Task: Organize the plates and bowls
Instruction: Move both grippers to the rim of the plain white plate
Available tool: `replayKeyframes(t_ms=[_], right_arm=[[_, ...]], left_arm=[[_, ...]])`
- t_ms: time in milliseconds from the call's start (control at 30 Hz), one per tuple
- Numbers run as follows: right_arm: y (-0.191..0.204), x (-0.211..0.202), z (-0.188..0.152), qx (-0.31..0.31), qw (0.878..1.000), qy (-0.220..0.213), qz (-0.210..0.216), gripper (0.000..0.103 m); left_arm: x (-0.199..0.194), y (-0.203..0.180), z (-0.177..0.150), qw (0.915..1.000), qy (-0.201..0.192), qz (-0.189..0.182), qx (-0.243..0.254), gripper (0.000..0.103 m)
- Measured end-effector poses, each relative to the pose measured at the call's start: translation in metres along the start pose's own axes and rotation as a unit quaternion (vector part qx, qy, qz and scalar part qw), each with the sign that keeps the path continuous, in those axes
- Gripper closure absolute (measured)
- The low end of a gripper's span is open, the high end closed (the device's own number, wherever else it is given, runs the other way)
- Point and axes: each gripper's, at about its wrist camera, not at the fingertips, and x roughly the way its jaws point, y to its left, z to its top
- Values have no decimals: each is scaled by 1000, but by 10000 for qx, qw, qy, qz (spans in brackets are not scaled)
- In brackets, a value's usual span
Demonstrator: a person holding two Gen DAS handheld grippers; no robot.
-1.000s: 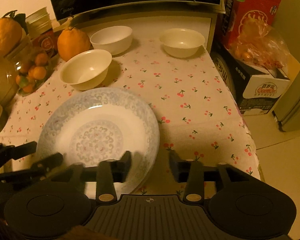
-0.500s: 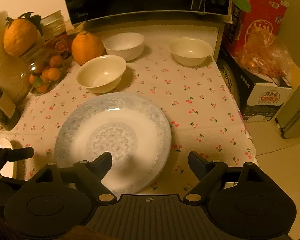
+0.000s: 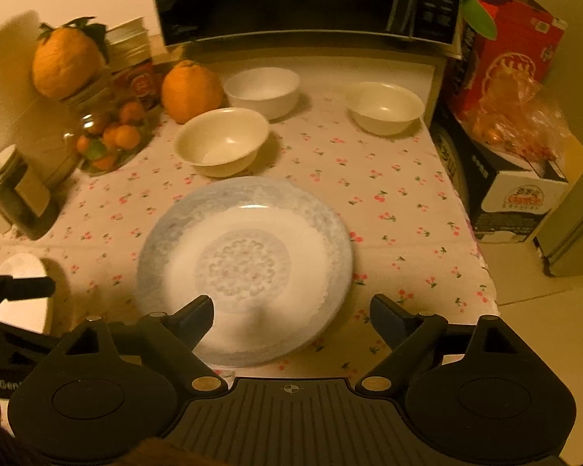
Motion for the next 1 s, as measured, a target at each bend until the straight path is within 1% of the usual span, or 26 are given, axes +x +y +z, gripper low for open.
replayKeyframes(t_ms=[100,200,367,467,600,733,800,900,1000], right_arm=[[14,-4,-2,-158,9998,-67,84,10],[32,-6,-5,-411,9990,-120,156,10],[61,-10,-9,-763,9963,-226,319,10],[75,-10,-13,-800,9951,-229,539,10],[92,-6,-22,-661,9911,-232,1129,10],[110,-1,-32,-663,9852,-194,1570,10],[119,2,-38,-653,9828,-167,1719,10],[132,12,-44,-659,9810,-81,1821,10],[141,20,-46,-646,9794,15,1915,10]], left_arm=[[-6,8,-4,9999,-62,103,105,2],[-11,16,-8,9992,-146,255,286,2],[-17,36,-15,9989,-138,330,297,1],[-20,51,-22,9986,-86,424,313,1],[-26,75,-32,9980,-101,578,248,1],[-35,98,-41,9979,-184,604,119,1],[-39,110,-46,9978,-200,629,47,1],[-41,126,-53,9974,-199,694,-43,1],[-44,141,-60,9976,-211,643,-133,1]])
